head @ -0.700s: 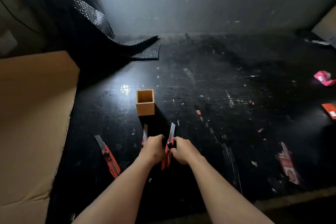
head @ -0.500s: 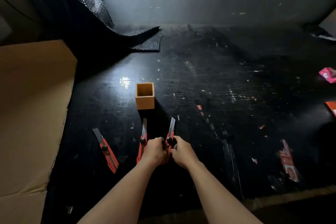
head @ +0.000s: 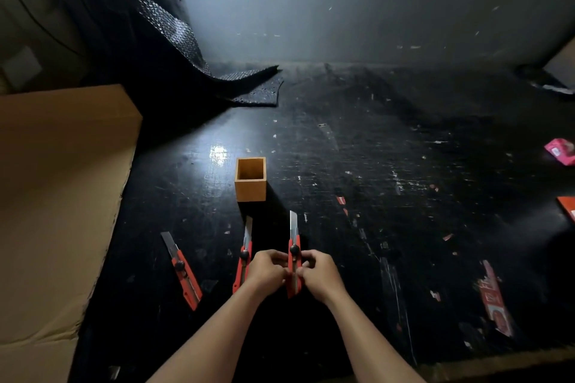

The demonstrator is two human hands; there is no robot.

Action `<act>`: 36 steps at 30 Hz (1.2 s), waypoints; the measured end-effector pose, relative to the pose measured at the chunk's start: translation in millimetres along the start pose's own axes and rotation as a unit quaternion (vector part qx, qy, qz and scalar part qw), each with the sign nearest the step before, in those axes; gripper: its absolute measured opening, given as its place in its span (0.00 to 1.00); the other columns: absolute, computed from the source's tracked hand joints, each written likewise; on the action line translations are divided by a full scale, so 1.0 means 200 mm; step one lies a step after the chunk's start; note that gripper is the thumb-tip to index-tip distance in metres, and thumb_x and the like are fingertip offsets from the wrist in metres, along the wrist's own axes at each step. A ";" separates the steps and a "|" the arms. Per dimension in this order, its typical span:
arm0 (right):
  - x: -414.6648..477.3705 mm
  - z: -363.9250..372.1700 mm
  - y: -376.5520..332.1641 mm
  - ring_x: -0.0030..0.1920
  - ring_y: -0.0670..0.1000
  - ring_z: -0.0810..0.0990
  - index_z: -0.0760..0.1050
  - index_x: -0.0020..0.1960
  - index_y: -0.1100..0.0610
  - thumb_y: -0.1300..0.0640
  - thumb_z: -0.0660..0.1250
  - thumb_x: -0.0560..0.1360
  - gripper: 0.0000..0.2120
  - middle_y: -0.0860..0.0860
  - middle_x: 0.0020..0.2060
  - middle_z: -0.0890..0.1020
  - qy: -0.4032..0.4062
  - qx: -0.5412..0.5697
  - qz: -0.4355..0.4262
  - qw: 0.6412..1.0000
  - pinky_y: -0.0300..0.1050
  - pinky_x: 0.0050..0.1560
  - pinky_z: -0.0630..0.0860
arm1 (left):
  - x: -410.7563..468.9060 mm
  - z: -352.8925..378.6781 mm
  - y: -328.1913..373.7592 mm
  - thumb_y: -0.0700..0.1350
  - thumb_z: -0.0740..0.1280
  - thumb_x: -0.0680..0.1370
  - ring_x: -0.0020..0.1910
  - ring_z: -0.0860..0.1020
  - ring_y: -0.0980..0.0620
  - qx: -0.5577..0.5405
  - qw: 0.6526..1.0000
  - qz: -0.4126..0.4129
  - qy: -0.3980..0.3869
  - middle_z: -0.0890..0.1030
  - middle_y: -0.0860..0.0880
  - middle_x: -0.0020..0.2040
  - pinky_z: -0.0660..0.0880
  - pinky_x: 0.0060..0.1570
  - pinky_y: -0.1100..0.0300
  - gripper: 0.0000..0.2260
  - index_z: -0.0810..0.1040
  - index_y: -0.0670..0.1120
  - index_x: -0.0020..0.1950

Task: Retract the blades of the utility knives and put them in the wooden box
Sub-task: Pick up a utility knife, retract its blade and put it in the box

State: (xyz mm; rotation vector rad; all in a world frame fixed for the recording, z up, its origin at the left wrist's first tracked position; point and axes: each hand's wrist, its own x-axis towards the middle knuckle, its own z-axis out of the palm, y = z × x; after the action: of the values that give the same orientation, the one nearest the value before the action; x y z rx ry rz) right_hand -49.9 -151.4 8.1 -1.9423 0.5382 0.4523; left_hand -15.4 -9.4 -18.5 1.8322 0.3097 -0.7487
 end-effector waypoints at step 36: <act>-0.21 -0.33 -1.41 0.52 0.46 0.81 0.79 0.63 0.51 0.56 0.69 0.80 0.12 0.52 0.59 0.82 0.182 -0.062 -0.521 0.832 0.30 0.49 0.75 | -0.65 -0.76 1.16 0.27 0.67 0.78 0.44 0.89 0.47 -0.153 0.910 0.372 0.101 0.89 0.43 0.48 0.84 0.39 0.58 0.16 0.84 0.40 0.61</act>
State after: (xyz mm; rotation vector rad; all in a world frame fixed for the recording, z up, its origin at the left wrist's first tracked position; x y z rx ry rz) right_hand 77.7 -98.4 266.9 -2.1280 -0.3807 -0.6073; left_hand 61.3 58.0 269.7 1.5494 -0.1439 0.0263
